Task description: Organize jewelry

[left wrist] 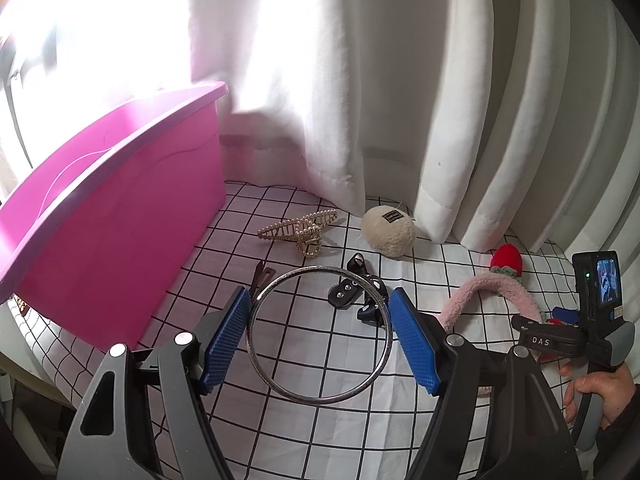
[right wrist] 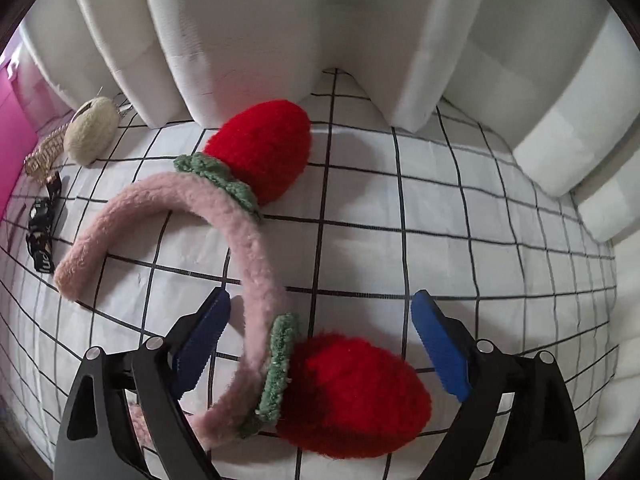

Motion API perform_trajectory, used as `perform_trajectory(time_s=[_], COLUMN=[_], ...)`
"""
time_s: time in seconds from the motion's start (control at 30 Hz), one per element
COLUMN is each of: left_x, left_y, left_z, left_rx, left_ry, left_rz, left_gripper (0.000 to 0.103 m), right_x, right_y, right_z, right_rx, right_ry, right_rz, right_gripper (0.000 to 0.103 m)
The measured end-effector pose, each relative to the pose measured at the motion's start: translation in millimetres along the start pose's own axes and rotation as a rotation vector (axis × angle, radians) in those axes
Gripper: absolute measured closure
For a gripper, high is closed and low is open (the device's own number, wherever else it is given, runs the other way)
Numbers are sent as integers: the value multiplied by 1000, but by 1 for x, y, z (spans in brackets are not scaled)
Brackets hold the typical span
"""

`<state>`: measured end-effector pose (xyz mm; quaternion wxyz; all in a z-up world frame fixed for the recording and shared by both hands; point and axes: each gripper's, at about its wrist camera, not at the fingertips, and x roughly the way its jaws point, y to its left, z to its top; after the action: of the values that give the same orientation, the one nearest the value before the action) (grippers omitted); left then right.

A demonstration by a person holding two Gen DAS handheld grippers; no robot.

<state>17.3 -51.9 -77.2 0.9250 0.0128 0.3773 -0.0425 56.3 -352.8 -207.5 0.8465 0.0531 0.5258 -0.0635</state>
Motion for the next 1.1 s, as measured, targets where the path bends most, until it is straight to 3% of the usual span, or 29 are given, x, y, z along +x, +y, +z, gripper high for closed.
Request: perform_trajectory(time_s=[0.1,0.37,0.53,0.63,0.7,1.1], left_x=[0,0,0,-1,-2,-18], left_y=[-1,-8,-10,-10,-10,-2], left_z=[1,2,2,2,2,10], left_rx=[0,18,20,17,18,20], left_ry=[3,4,9,9,5,-33], left_rz=[-2,-4,-1,0,1,4], left_gripper=[34,34,34,34,34,34], right_x=[0,-2,-5,-11,-16,-36], right_y=[-3,-7,-4,12,18,38], right_z=[-1,-15,-21,-23,-24,-23], right_rx=[1,4,14,-20,-65,-45], right_ry=[-9,-115,-105,-119,-133,-159], right_rz=[-17,7,7,24,37,82], right_gripper=[9,9,11,24,55,89])
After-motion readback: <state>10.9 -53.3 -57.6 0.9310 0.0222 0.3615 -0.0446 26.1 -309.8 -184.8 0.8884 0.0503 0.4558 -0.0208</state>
